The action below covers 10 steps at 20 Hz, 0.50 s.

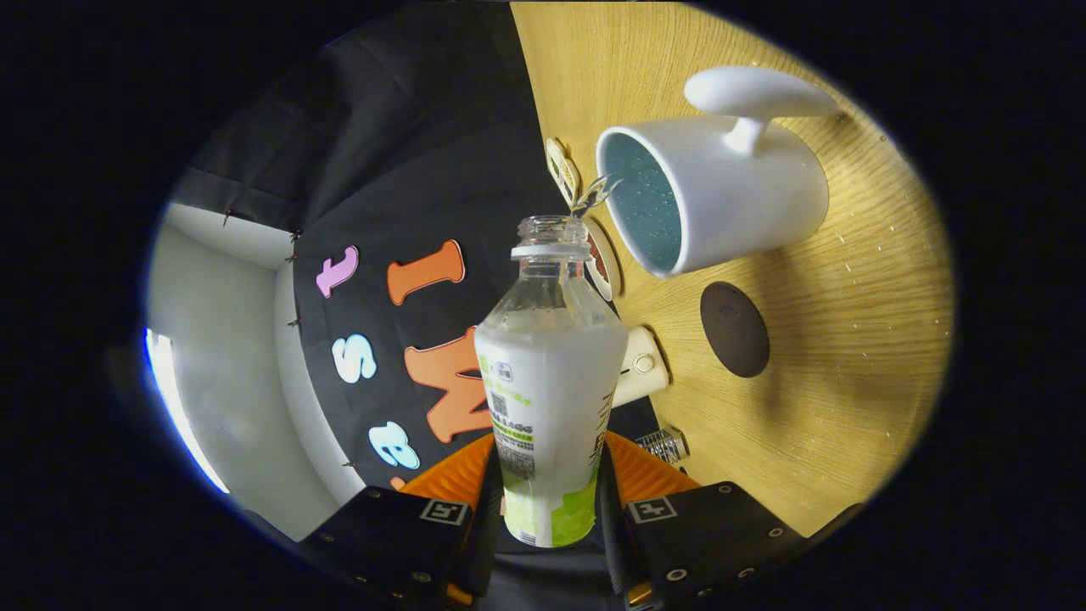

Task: Take the bottle from table, then pour the juice into the cup, finally place the bottle on the coaster

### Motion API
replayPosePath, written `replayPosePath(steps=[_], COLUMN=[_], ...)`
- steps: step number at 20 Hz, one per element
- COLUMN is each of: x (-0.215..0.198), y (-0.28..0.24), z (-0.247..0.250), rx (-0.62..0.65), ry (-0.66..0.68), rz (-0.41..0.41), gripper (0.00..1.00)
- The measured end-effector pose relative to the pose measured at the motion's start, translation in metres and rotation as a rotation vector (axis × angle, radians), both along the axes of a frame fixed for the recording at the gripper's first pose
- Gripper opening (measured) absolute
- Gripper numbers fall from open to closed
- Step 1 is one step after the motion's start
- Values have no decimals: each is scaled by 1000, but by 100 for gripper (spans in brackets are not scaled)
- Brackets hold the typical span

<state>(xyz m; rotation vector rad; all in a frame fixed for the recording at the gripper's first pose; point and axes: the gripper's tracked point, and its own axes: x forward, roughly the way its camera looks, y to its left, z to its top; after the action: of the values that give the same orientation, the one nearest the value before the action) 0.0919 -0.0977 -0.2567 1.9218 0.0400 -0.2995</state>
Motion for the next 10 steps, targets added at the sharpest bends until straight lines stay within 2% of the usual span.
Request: replayPosePath(steps=[10], x=[3], y=[-1], z=[4], rx=[111], ry=[-8], rz=[-36], gripper=[54])
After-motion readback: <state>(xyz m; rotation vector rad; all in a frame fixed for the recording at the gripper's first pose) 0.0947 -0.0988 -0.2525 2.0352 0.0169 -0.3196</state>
